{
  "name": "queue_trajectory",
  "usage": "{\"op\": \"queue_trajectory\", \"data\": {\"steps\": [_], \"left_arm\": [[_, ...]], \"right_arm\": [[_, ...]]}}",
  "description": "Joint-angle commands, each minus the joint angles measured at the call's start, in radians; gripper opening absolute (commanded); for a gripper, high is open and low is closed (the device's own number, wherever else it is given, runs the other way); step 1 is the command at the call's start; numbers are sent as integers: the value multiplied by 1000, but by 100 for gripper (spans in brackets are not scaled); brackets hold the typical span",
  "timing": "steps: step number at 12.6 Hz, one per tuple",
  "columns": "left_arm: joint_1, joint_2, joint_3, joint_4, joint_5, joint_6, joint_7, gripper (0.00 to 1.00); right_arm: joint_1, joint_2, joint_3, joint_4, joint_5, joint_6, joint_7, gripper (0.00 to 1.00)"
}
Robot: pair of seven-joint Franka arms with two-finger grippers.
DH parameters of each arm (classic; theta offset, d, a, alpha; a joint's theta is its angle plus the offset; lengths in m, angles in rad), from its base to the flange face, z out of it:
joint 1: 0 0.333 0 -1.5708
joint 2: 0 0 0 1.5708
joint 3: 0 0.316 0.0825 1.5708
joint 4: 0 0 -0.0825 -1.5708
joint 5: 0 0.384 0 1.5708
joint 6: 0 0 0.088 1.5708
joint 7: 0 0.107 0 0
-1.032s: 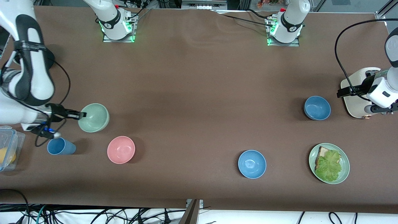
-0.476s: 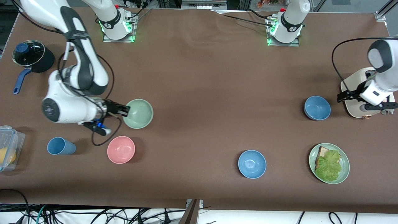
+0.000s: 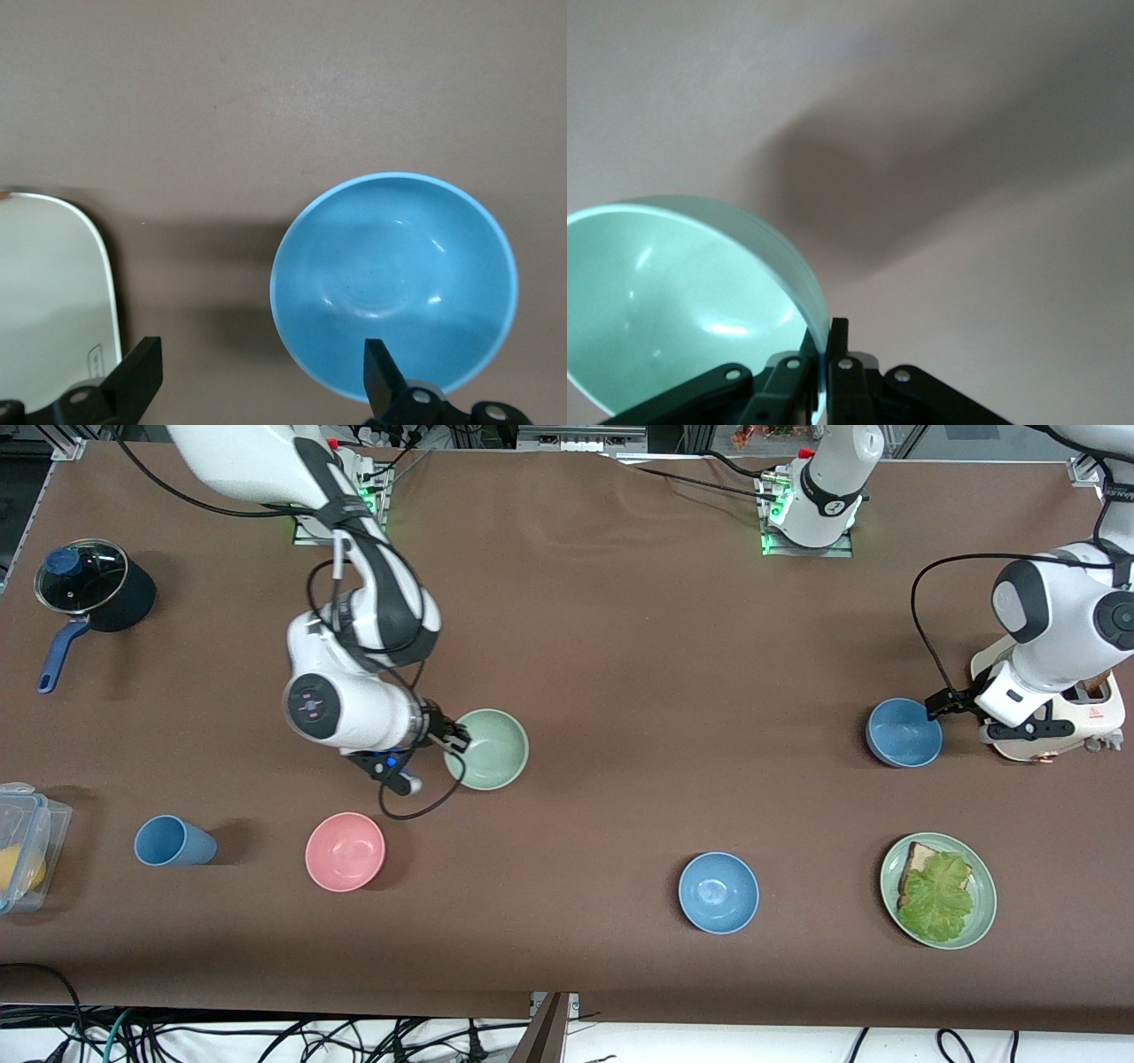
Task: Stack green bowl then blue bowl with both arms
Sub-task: 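Lower the green bowl while the left gripper grasps the blue bowl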
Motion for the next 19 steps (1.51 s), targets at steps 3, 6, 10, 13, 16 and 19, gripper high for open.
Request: {"op": "queue_trajectory", "data": {"steps": [3,6,10,13,16,19], "left_arm": [[-1,100,1,6,-26,78,20,86],[-1,121,-2,9,-27,86,20,64],[-14,146,-10,12,-27,85,11,0],[-15,142,-13,15,-27,82,12,0],[-14,88,-31,17,-27,45,12,0],[-14,4,-39,37,-68,-85,41,0]], "right_arm": [[151,69,-8,16,52,183,178,0],[201,119,-8,47,67,211,225,0],[266,139,-8,59,101,313,277,0],[312,168,-6,93,101,313,257,0],[334,193,12,108,101,314,255,0],[335,227,23,125,101,314,252,0]]}}
